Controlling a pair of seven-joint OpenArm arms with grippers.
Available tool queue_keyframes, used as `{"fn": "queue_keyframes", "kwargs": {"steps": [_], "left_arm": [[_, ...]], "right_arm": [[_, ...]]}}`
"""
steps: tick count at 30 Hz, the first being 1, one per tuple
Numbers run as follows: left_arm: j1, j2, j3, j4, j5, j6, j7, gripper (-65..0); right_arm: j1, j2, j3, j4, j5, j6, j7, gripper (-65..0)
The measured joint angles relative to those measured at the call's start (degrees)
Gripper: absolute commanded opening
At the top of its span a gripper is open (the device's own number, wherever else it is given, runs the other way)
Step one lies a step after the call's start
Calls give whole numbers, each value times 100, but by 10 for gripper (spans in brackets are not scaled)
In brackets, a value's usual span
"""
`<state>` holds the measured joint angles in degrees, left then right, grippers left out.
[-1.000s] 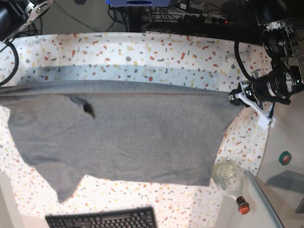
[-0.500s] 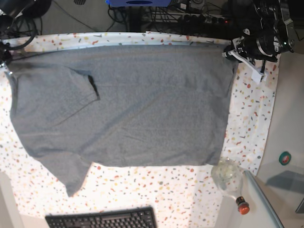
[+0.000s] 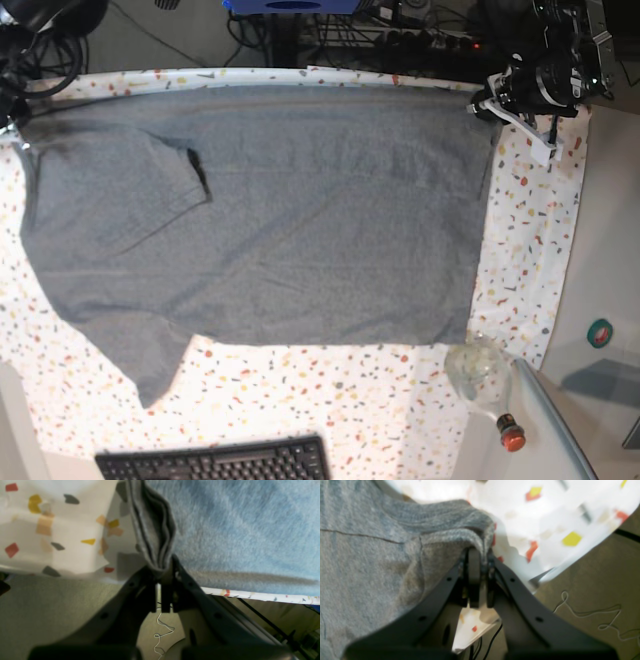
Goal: Layout the t-shirt on the table in an organized manner, then fold the t-shirt properly
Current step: 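Lift the t-shirt edge with both grippers and lay it flat again, then release the t-shirt and move both grippers to its hem corners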
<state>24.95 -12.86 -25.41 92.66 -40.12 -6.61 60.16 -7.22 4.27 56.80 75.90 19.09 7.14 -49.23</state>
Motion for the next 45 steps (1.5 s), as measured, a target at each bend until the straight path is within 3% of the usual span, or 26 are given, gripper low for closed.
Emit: {"fn": "queue_keyframes", "kwargs": {"steps": [2, 3, 5, 8, 11, 16, 20, 22, 24, 27, 30, 32, 33, 37, 40, 45], "left_arm": [[2, 0, -35, 0, 20, 0, 0, -650], [15, -7, -46, 0, 28, 7, -13, -611], [20, -20, -61, 0, 63, 4, -39, -448], [28, -26, -249, 0, 46, 17, -22, -242], [31, -59, -542, 20, 109, 28, -44, -161], [31, -15, -874, 195, 55, 13, -20, -163], [-66, -39, -1526, 245, 92, 24, 455, -166], [-210, -48, -1746, 343, 127, 44, 564, -191], [-437, -50, -1744, 409, 72, 37, 525, -309], [-863, -68, -1552, 280, 96, 24, 555, -642], [-1309, -105, -800, -251, 122, 31, 509, -650], [-1613, -35, -299, -654, 87, 22, 516, -650], [-1727, -20, -94, -791, 79, 22, 527, -650], [-1775, -74, 284, -907, 76, 22, -96, -650], [-1665, -219, 321, -911, 103, 24, -232, -650], [-1532, -385, 299, -931, 92, 24, -214, -650]], "right_arm": [[2, -94, 42, 92, -4, 2, 0, -459], [0, -133, 48, 164, -22, 2, 0, -384], [-24, -166, 52, 315, -24, 0, 20, -291], [-105, -271, 63, 669, -22, -4, 66, -287], [-118, -363, 66, 975, -68, -4, 7, -290], [-190, -365, 66, 1530, -35, -11, 17, -290], [-273, -367, 81, 1779, -22, -17, -109, -290], [-249, -382, 63, 1751, -20, -11, 96, -290], [-42, -356, 48, 1543, -72, -11, 345, -290], [560, -55, -24, 844, -35, 26, 568, -332], [1064, 555, -525, -184, -44, 37, 894, -488], [1325, 975, -1051, -1025, -33, 7, 1497, -618], [1467, 1143, -1351, -1486, -31, 0, 1825, -650], [2002, 1434, -2017, -2953, -4, 37, 2992, -650], [2341, 1580, -2190, -3687, -35, 20, 3517, -650], [2664, 1910, -3189, -4142, -39, 4, 3453, -173]]}}
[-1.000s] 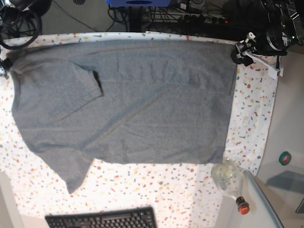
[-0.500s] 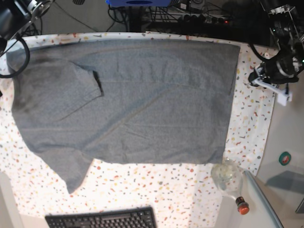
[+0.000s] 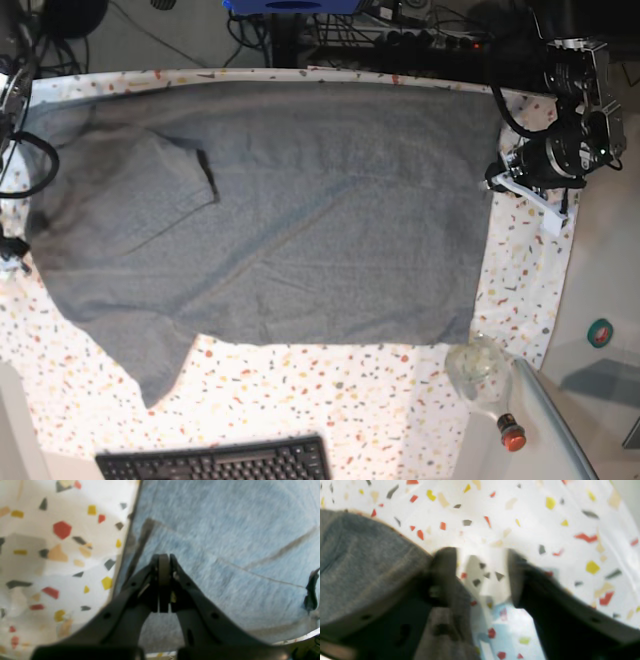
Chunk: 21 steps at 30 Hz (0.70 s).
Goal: Layout the t-shirt on the table in an organized manner, then fold the t-shirt properly
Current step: 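Release the t-shirt and move both grippers to its hem corners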
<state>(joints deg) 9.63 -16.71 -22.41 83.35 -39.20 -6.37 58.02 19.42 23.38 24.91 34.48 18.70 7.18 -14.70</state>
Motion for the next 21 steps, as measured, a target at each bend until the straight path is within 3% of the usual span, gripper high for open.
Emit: {"fn": "queue_keyframes", "kwargs": {"steps": [3, 10, 14, 18, 21], "left_arm": [[72, -177, -4, 17, -4, 2, -17, -650], [133, -173, -179, 2, -11, 0, -15, -650], [133, -214, -214, -7, 7, 0, -22, -650], [116, -201, -214, -7, -7, 0, -20, -650], [118, -199, -214, -7, -4, 0, -20, -650]], "right_arm": [[24, -70, -94, -22, 24, 22, 59, -74], [-2, -68, -101, -212, 37, 13, 87, -74], [-72, -240, -103, -304, -50, 20, 208, -81], [-105, -269, -101, -299, -50, 7, 236, -197], [-107, -295, -92, -299, -48, -28, 238, -368]]}}
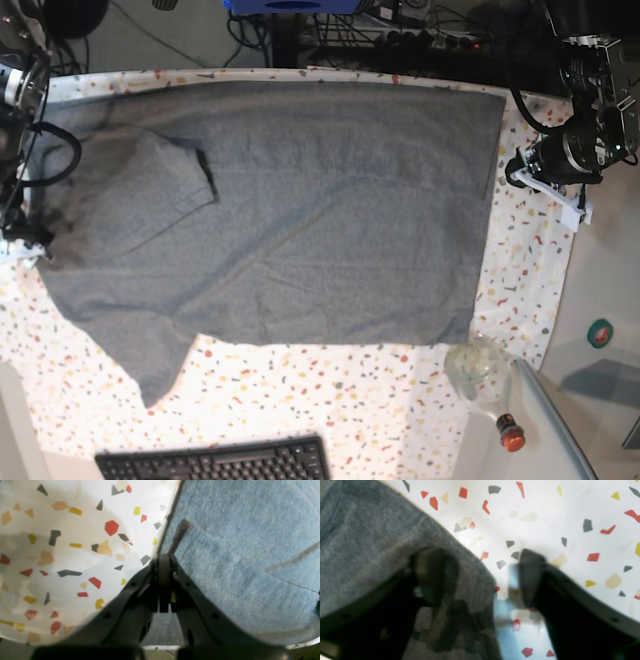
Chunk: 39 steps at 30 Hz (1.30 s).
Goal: Layout the t-shirt on the table in an organized manner, then fold the t-shirt properly
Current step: 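Release the t-shirt and move both grippers to its hem corners, then grasp the t-shirt hem corners with both grippers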
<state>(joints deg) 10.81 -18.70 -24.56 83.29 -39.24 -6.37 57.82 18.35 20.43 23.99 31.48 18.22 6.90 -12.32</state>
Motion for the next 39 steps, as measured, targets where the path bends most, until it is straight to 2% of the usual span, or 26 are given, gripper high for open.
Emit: {"fn": "queue_keyframes", "kwargs": {"steps": [3, 4, 9, 11, 16, 19, 22, 27, 32, 37, 38, 39], "left_arm": [[4, -2, 0, 0, 0, 0, 0, -650], [4, 0, 0, 0, 0, 0, 0, -650], [4, -2, 0, 0, 0, 0, 0, -650], [4, 0, 0, 0, 2, 0, 0, -650], [35, 0, 0, -2, 0, 0, 0, -650], [33, -2, 2, -4, -4, 0, -2, -650], [33, -2, 7, -4, 0, 0, 0, -650], [33, -2, 15, -4, 0, 0, 0, -650], [33, -2, 15, -4, 0, 0, -2, -650], [33, -9, 15, -4, 0, 0, -2, -650], [33, -7, 15, -4, -2, 0, -2, -650], [33, -7, 17, -4, 0, 0, 0, -650]], "right_arm": [[2, -42, 17, 0, 52, 0, -7, -615], [0, -42, 17, 0, 76, 7, -24, -650], [-2, -85, 31, 17, 87, 15, -24, -650], [-168, -184, 39, 354, 59, 15, -120, -650], [-1064, -616, 15, 2155, 46, -7, -787, -650], [-1263, -671, 15, 3091, 66, 0, -1207, -650], [-1436, -719, 33, 3746, 59, -24, -1528, -650], [-1917, -1104, 35, 4564, 37, -2, -2208, -650], [-2234, -1381, 33, 5495, 42, -4, -2330, -650], [-2669, -1799, 37, 5761, 46, -7, -2465, -650], [-2708, -1838, 37, 5766, 52, -114, -2485, -650], [-2717, -1860, 37, 5768, 48, -367, -2476, -650]]}}
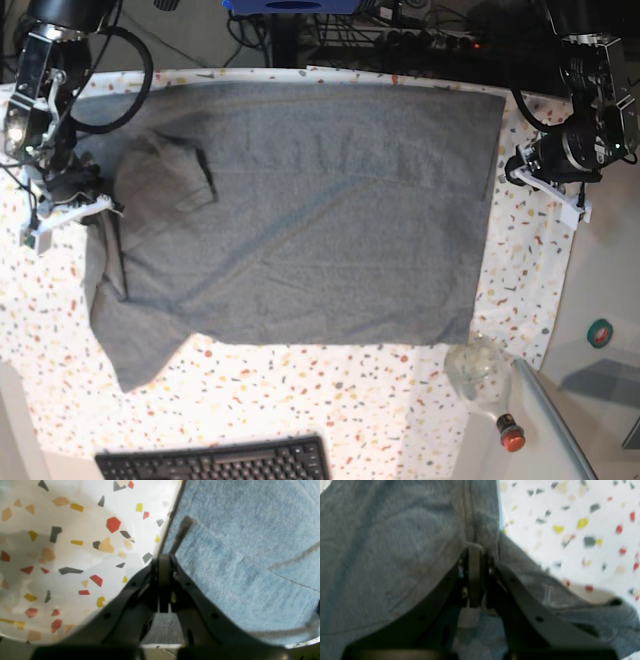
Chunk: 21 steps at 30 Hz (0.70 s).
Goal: Layout the t-shirt on the table in an organized manner, then fold the t-shirt properly
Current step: 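Grasp the t-shirt hem corners with both grippers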
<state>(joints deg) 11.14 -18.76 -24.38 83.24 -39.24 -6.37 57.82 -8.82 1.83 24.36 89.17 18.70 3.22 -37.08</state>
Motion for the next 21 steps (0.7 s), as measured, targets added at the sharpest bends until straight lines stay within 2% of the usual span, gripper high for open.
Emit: {"fn": "queue_keyframes", "kwargs": {"steps": [2, 5, 7, 8, 11, 13, 16, 19, 21], "left_arm": [[0, -2, 0, 0, -2, 0, 0, -650], [0, -11, 0, 0, 0, 0, 0, -650], [0, -15, -2, 0, 0, 0, -2, -650], [0, -13, -2, 0, -2, 0, 0, -650], [-26, -15, -2, -103, -4, -2, -2, -650], [-81, -13, -4, -358, -2, 0, -4, -650], [-48, -22, -15, -498, 9, 2, 7, -650], [-66, -20, -15, -509, -24, -2, 0, -650], [-76, -35, 0, -507, -33, -4, -22, -650]], "right_arm": [[2, 17, 0, 9, 2, -308, 39, -650], [-83, 17, 0, 48, 28, -435, 61, -473], [-164, 4, 0, 184, 17, -435, -7, -389], [-195, 2, 0, 308, 24, -439, -4, -368], [-111, 9, -15, 664, 31, -466, 39, -363], [299, 72, -26, 542, -4, -470, 0, -359], [1346, 446, -74, -612, 61, -389, 46, -359], [2293, 857, -98, -2098, -52, -448, 116, -359], [2769, 1134, -551, -3051, -280, -525, 236, -356]]}}
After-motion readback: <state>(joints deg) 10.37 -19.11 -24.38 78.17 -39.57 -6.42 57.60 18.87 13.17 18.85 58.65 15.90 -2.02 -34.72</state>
